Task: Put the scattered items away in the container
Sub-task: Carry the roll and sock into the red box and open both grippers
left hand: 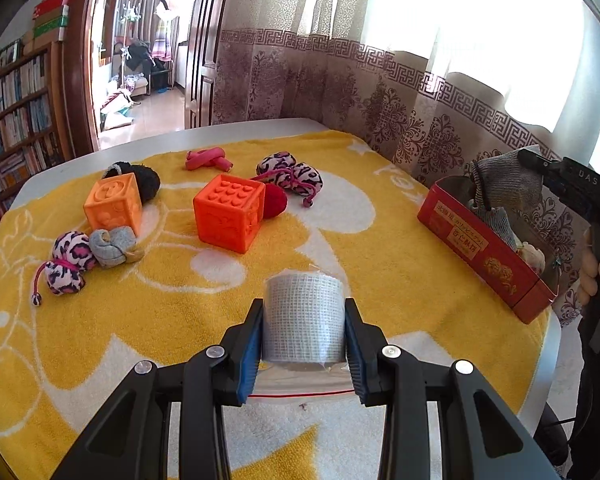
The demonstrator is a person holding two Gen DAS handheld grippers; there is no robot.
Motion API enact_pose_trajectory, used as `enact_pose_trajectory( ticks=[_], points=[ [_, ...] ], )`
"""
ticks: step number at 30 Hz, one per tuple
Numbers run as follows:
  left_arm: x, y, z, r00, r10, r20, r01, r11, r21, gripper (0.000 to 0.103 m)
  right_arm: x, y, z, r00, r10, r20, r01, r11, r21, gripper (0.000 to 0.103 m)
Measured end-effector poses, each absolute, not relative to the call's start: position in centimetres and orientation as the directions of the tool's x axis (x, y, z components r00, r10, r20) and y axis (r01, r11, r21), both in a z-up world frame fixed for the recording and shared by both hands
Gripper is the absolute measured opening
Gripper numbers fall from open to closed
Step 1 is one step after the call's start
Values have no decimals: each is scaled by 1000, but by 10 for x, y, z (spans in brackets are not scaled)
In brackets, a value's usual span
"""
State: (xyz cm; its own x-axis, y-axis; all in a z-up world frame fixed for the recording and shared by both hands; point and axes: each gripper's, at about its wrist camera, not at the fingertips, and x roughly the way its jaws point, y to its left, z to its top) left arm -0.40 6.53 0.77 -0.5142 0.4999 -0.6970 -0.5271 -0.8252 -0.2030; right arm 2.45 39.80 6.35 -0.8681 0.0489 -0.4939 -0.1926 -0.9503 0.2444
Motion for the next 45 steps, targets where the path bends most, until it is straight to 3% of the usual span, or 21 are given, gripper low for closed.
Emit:
enact_pose_trajectory(
  ticks=[5,7,10,12,13,27,39,45],
  points=[
    [-1,86,10,-489,523,-698,-562,-801,-206,38,6,450,60,-836,155,-527,-323,-915,243,36],
    [0,92,10,-480,529,-699,-572,-794,-208,38,-3,467,48,-798,175,-577,-377,-892,251,42],
    [1,99,11,-474,532,-701,-581,-787,-205,38,2,477,36,-784,177,-595,-399,-878,265,57],
    [0,103,10,-466,536,-704,-586,-783,-208,38,11,473,33,-786,208,-583,-409,-881,237,77],
    [-1,106,10,-460,538,-707,-588,-781,-211,38,16,470,33,-788,224,-574,-412,-884,220,79],
    [4,166,18,-375,587,-717,-676,-703,-222,38,82,465,36,-813,316,-490,-456,-868,197,79],
    [19,263,43,-270,654,-707,-794,-566,-220,38,99,456,37,-827,373,-420,-475,-864,166,80],
    [43,316,46,-175,698,-694,-856,-456,-242,38,119,464,47,-831,414,-372,-512,-831,219,80]
  ],
)
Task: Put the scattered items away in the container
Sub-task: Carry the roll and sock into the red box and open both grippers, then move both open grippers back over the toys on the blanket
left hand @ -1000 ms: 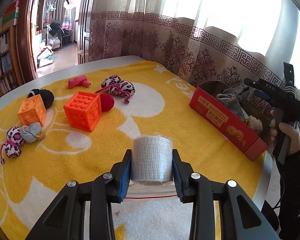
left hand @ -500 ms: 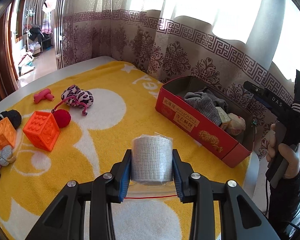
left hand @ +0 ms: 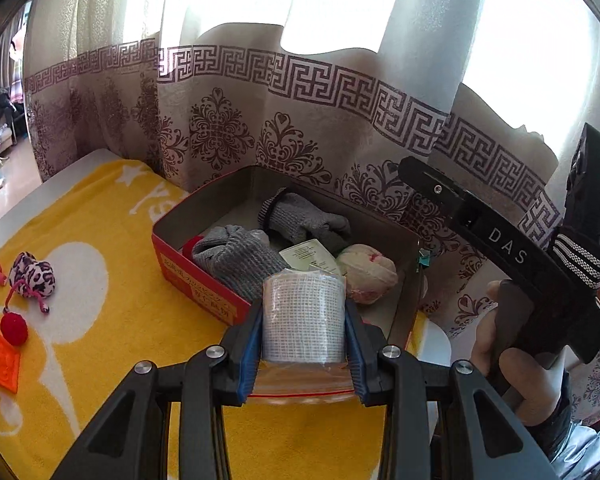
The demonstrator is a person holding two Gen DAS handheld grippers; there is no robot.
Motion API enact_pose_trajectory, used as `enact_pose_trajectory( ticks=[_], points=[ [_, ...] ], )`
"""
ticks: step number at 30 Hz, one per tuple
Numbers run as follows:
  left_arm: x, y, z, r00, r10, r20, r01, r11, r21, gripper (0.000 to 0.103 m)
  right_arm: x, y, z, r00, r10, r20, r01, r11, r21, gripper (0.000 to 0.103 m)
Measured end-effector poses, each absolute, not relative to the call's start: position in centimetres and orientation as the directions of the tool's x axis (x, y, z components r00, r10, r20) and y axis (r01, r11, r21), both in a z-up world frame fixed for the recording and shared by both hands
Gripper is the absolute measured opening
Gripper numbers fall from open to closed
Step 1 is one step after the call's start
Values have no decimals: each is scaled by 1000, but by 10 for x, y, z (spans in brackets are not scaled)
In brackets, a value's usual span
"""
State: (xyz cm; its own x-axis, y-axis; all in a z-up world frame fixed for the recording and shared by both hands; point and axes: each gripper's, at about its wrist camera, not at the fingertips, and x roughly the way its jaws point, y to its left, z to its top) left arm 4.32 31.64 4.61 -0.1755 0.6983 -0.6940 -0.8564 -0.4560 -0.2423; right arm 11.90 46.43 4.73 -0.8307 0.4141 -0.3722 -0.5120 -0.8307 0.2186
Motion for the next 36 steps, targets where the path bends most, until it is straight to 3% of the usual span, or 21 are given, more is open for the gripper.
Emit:
enact_pose_trajectory(
  ticks=[7,9,11,19,21,31,33,36],
  points=[
    [57,352,26,-43,706,-707,-871,-373,-319,42,126,467,50,-840,411,-354,-508,-825,248,82],
    [54,349,24,-42,706,-707,-863,-382,-331,53,125,468,48,-837,410,-362,-512,-821,252,82],
    [49,341,24,-60,717,-694,-851,-400,-340,66,124,467,46,-837,405,-369,-510,-821,256,82],
    [27,305,23,-142,710,-689,-801,-492,-342,66,115,446,43,-846,370,-383,-472,-854,218,82],
    [22,294,21,-173,699,-694,-781,-527,-336,82,113,438,45,-853,357,-381,-454,-867,204,82],
    [-7,221,16,-306,664,-683,-680,-654,-331,84,92,385,56,-898,240,-370,-305,-943,129,85],
    [-16,204,13,-332,644,-689,-647,-687,-331,100,83,374,54,-902,185,-390,-251,-960,125,85],
    [-29,176,7,-371,621,-690,-585,-734,-345,103,67,357,47,-895,89,-437,-164,-977,136,85]
  ],
)
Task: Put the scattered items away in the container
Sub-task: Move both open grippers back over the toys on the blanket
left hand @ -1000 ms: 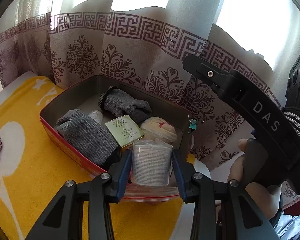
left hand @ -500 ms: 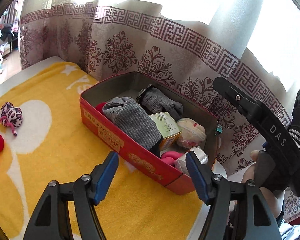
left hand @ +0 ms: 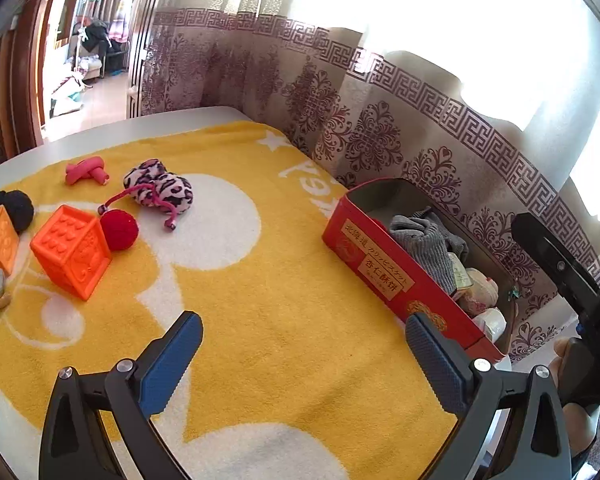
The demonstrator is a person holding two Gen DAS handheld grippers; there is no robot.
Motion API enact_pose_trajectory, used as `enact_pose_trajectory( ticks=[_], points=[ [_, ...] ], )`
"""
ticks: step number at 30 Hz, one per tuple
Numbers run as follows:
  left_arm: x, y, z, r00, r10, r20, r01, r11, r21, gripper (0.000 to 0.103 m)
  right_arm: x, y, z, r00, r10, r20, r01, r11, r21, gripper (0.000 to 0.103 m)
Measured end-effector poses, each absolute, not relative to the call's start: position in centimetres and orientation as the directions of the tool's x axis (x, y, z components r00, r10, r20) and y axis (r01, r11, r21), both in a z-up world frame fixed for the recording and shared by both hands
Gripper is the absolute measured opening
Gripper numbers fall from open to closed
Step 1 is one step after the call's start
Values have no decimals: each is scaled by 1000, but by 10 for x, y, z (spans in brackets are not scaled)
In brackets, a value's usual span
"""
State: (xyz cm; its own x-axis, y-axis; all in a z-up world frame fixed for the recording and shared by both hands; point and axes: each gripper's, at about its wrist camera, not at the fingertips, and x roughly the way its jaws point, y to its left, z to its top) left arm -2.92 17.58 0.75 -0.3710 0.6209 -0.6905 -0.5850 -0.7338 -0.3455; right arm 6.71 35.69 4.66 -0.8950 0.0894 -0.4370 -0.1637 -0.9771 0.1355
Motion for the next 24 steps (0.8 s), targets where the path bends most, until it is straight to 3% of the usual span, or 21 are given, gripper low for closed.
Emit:
enact_pose_trajectory(
  ticks=[7,15,24],
  points=[
    [-54,105,4,-453,579,-678,-463,-803,-376,103,30,317,36,-850,-54,-524,-17,-991,130,85],
    [-73,18,-3,-576,446,-685,-302,-895,-328,103,-9,277,33,-791,-192,-581,111,-979,172,86],
    [-84,-48,-2,-623,348,-701,-196,-937,-291,103,-48,253,32,-744,-247,-622,148,-967,207,85]
  ],
)
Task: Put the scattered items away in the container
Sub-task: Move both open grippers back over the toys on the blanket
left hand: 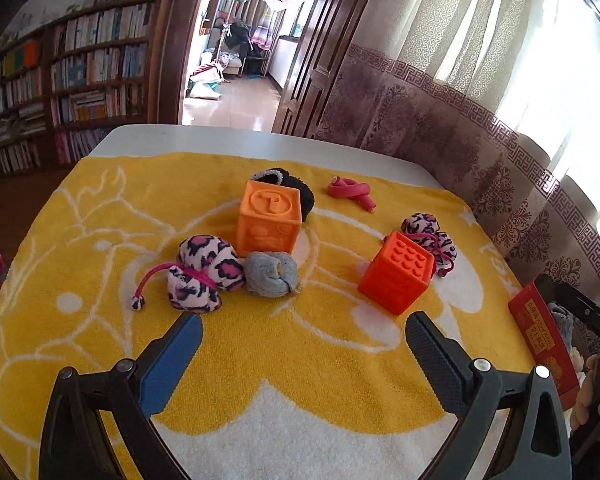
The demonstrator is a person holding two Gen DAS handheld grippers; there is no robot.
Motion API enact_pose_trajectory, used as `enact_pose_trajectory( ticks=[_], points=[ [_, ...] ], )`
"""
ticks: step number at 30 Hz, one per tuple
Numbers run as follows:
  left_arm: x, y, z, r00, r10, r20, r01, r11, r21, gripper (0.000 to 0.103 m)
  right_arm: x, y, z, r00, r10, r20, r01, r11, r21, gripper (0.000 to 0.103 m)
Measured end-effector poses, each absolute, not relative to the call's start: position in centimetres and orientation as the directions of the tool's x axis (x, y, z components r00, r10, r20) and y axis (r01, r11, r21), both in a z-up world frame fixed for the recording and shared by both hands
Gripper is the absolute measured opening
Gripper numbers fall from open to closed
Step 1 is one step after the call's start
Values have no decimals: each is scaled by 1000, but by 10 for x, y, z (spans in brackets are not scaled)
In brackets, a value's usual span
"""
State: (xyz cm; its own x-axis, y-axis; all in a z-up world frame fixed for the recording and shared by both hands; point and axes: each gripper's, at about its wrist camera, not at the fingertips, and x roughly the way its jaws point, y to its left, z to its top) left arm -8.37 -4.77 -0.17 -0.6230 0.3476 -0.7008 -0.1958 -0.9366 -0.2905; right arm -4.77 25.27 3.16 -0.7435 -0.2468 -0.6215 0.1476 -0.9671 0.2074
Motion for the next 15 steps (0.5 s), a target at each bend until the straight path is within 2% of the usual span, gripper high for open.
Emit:
enact_pose_trajectory(
  ticks=[8,15],
  points=[
    [-96,-67,6,-651,294,-700,-194,-956,-221,103,-91,244,63,-764,-261,-591,146,-961,235,86],
    [-110,-83,-20,-627,284,-725,-163,-958,-234,103,-143,238,19,-704,-213,-677,69,-970,233,86]
  ],
)
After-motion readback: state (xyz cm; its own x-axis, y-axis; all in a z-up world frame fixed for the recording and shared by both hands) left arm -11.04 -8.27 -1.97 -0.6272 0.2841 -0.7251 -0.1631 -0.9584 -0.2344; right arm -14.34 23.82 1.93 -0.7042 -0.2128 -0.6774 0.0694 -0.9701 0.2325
